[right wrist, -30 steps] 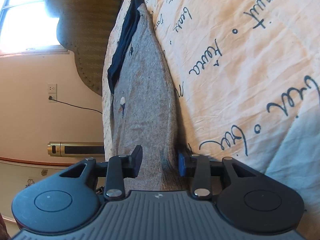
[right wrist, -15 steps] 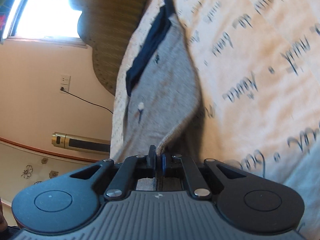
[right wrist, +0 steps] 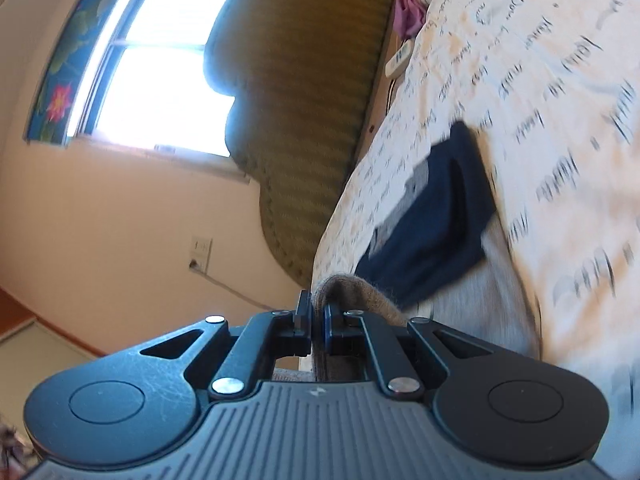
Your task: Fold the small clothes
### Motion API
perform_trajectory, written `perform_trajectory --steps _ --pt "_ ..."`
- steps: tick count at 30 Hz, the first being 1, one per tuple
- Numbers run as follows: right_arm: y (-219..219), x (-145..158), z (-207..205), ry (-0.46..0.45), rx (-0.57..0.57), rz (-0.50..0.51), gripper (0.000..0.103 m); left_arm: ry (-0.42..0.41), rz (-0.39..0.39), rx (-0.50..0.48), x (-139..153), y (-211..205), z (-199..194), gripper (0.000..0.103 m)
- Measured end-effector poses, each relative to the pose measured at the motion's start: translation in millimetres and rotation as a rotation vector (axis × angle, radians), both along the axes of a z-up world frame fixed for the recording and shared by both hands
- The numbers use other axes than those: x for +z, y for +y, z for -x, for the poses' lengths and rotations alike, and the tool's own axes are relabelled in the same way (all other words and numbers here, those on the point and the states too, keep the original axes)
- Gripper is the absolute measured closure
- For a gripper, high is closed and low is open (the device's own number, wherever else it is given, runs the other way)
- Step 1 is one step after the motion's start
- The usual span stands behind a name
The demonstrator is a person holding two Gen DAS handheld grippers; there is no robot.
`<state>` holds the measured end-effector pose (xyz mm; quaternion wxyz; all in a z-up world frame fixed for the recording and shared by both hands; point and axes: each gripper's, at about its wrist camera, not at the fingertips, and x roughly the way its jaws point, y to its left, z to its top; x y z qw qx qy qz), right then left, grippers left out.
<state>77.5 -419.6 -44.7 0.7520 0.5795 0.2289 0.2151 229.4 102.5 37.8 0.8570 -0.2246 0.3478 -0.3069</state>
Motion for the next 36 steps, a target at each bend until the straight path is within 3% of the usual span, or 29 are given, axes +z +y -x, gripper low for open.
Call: perform_trajectory --steps 5,10,15,17,18,20,22,25,29,32,34,36 --pt "-19.4 -15.4 -79.5 0.068 -0.030 0.024 0.098 -0.011 -0.128 0.034 -21.1 -34.2 -78.1 0.096" --pt "-30.2 -40.0 -137.1 0.163 -0.050 0.046 0.096 0.061 -0.204 0.064 -59.3 -49.3 -135.3 0.094" --pt "-36.6 -58.2 -157.2 0.215 -0.062 0.052 0.092 0.083 -0.163 0.068 -61.5 -43.8 -158.9 0.082" --pt "-43.5 -58.3 -159.0 0.210 -0.073 0.042 0.080 0.071 -0.125 0.085 -53.5 -38.5 -162.3 0.069" --pt "-46.7 -57.3 -158.1 0.198 -0.085 0.039 0.076 0.065 -0.112 0.099 -50.9 -35.4 -161.2 0.065" --pt "-51.2 -50.6 -152.2 0.172 -0.109 0.054 0.048 0.042 -0.117 0.142 -46.7 -31.1 -154.3 0.041" --pt "-53.6 -40.3 -141.8 0.137 -0.118 0.085 0.041 0.005 -0.155 0.187 -45.0 -25.7 -143.7 0.037" --pt "-48.6 -24.7 -124.7 0.113 -0.093 0.182 0.041 0.008 -0.199 0.213 -50.2 -13.2 -126.5 0.037" --pt "-29.5 -14.0 -93.1 0.159 -0.034 0.401 0.041 0.011 -0.317 0.226 -64.3 -4.4 -85.6 0.037" --pt "-10.1 -17.6 -59.3 0.208 0.014 0.508 0.041 -0.018 -0.408 0.241 -74.8 -4.1 -42.6 0.037" --pt "2.5 -20.8 -34.7 0.224 0.035 0.552 0.041 -0.006 -0.411 0.258 -81.0 -0.2 -15.1 0.036" --pt "6.9 -25.6 -7.7 0.234 0.030 0.519 0.041 0.047 -0.369 0.265 -89.6 6.8 8.2 0.035"
